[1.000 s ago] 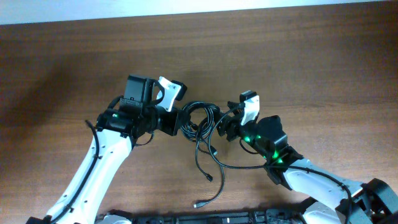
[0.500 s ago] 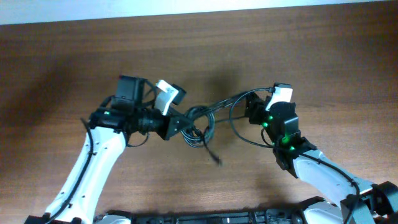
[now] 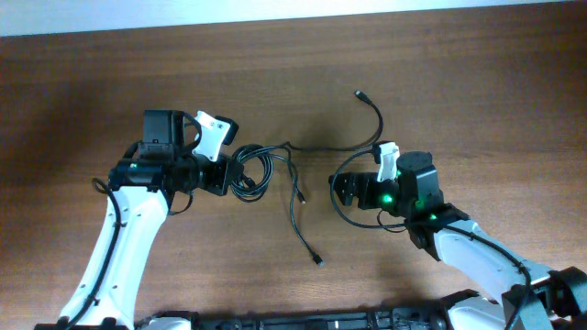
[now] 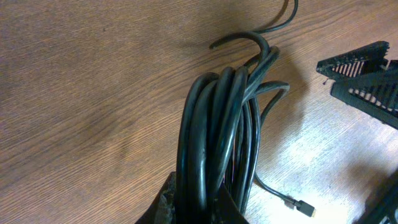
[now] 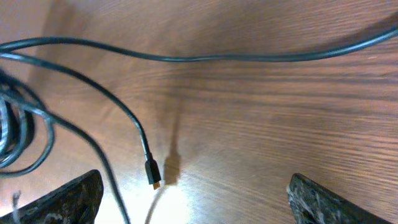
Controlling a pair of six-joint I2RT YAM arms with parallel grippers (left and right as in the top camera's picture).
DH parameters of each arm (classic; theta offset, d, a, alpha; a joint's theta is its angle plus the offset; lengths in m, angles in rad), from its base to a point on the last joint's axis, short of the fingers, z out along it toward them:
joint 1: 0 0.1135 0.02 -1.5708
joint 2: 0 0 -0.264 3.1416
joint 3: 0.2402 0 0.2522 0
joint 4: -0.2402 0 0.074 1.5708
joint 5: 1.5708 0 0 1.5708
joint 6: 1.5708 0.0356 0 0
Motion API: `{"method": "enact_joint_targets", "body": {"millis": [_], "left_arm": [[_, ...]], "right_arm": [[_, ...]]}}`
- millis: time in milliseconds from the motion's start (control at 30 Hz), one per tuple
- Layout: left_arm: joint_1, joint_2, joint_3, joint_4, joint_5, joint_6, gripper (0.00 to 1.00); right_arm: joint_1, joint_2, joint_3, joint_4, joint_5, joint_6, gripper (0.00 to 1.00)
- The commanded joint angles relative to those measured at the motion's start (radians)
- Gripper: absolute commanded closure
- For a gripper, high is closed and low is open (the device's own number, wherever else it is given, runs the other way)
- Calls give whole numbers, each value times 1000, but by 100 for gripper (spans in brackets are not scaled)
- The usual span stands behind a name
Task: Untangle cables
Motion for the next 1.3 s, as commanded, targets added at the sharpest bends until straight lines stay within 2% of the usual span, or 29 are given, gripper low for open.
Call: {"method": "enact_joint_targets", "body": {"millis": [0, 33, 67, 100, 133, 200, 233, 267, 300, 367, 400, 467, 533, 600, 700, 867, 933, 967, 1000, 1067, 1100, 1133, 1167, 1200, 1267], "left_arm": [[6, -18, 0, 6, -2, 12, 100], [6, -18, 0, 6, -2, 12, 100], [6, -18, 0, 6, -2, 12, 100], [6, -18, 0, 6, -2, 12, 100], [6, -18, 0, 6, -2, 12, 100], [6, -18, 0, 6, -2, 12, 100], [6, -18, 0, 6, -2, 9, 100], [6, -18, 0, 6, -2, -11, 100], [6, -18, 0, 6, -2, -11, 100], [6, -18, 0, 6, -2, -26, 100], [6, -18, 0, 6, 11, -60, 100], [4, -18, 0, 5, 50, -63, 100], [-26, -18, 0, 5, 97, -64, 100], [-75, -18, 0, 5, 101, -63, 100], [-108, -18, 0, 6, 101, -64, 100], [-108, -18, 0, 6, 101, -77, 100], [-152, -18, 0, 5, 101, -1, 100], [-186, -18, 0, 5, 101, 37, 100], [-227, -18, 0, 5, 100, 60, 100], [-249, -18, 0, 5, 49, 61, 100], [-249, -18, 0, 5, -20, 56, 100], [-249, -18, 0, 6, -99, 10, 100], [-249, -18, 0, 5, -203, -60, 100], [-249, -18, 0, 5, -357, -174, 100], [-249, -18, 0, 6, -494, -298, 100]], "right_arm": [[-3, 3, 2, 10, -126, -3, 5], [-3, 3, 2, 12, -172, -1, 5], [-3, 3, 2, 12, -204, 62, 2], [-3, 3, 2, 16, -213, 190, 1], [-3, 3, 2, 34, -212, 378, 1], [19, 3, 2, 142, -218, 535, 1], [64, 3, 2, 282, -215, 595, 1], [132, 3, 2, 446, -161, 600, 1], [179, 3, 2, 500, -84, 617, 1], [276, 4, 2, 507, 119, 763, 1], [336, 4, 6, 507, 216, 783, 1], [386, 4, 10, 507, 328, 830, 1], [386, 4, 15, 507, 345, 1015, 0], [386, 8, 19, 494, 423, 1015, 0], [394, 58, 21, 499, 402, 1142, 0], [396, 114, 36, 498, 431, 1141, 0], [396, 131, 43, 499, 456, 1141, 7], [396, 141, 45, 498, 476, 1138, 13], [395, 149, 45, 498, 479, 1138, 28], [395, 163, 45, 495, 497, 1082, 67], [394, 163, 45, 495, 496, 1010, 82], [394, 163, 45, 495, 497, 911, 91], [394, 163, 45, 495, 497, 797, 96], [394, 163, 45, 495, 496, 675, 96], [394, 154, 45, 499, 497, 558, 96]]}}
